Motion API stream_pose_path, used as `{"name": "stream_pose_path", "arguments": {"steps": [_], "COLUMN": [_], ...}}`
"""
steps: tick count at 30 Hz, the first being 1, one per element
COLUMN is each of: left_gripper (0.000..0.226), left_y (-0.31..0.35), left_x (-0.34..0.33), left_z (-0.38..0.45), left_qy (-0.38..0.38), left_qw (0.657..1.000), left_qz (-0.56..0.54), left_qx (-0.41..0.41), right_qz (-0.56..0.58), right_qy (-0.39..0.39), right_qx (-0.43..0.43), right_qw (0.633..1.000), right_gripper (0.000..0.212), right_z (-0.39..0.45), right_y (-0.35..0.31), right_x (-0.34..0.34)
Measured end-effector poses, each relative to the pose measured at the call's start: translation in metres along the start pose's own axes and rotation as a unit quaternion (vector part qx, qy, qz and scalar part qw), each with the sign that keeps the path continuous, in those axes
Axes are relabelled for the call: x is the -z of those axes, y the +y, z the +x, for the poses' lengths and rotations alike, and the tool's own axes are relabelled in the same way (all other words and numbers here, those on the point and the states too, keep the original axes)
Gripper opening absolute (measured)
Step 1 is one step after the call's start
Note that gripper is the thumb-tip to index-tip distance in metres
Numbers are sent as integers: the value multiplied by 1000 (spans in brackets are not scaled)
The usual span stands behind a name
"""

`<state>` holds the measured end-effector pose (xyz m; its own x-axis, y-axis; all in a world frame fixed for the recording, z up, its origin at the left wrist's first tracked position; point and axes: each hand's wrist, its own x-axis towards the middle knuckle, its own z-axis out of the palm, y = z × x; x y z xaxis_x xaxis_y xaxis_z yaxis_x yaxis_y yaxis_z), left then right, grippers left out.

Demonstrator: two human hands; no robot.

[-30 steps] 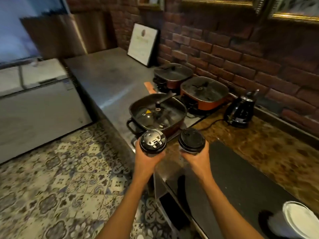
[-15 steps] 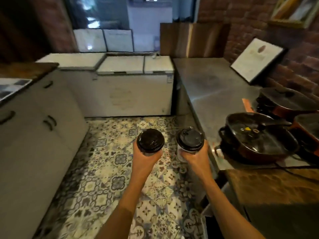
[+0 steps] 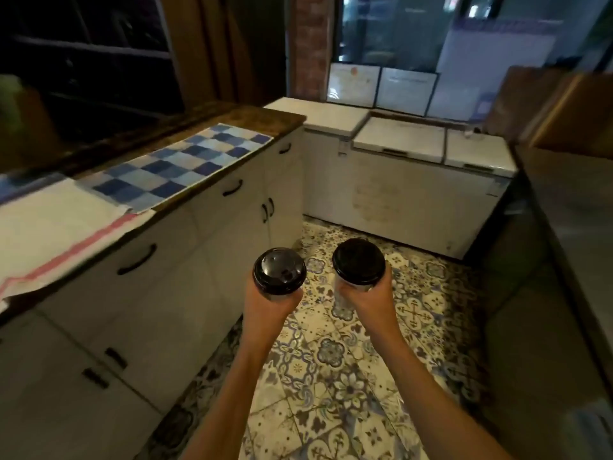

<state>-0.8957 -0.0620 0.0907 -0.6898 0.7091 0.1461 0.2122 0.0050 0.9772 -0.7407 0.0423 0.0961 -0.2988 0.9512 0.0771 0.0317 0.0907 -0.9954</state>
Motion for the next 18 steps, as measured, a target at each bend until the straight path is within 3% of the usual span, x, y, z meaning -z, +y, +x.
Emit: {"name": "stream_pose_path", "arguments": {"steps": [7, 18], "left_gripper": [82, 78], "left_y": [-30, -50], "left_x": [136, 286], "left_z": [35, 97], "left_qy": [134, 321], "left_qw": [990, 945], "left_qz": [19, 21], "left_qx": [37, 52], "right_qz": [7, 48], "right_qy": [-131, -320], "right_qx": [10, 47], "right_qw": [991, 945], "right_gripper": [82, 80], "right_z": [13, 47], "right_y": [-12, -27], "right_x": [-153, -370]}}
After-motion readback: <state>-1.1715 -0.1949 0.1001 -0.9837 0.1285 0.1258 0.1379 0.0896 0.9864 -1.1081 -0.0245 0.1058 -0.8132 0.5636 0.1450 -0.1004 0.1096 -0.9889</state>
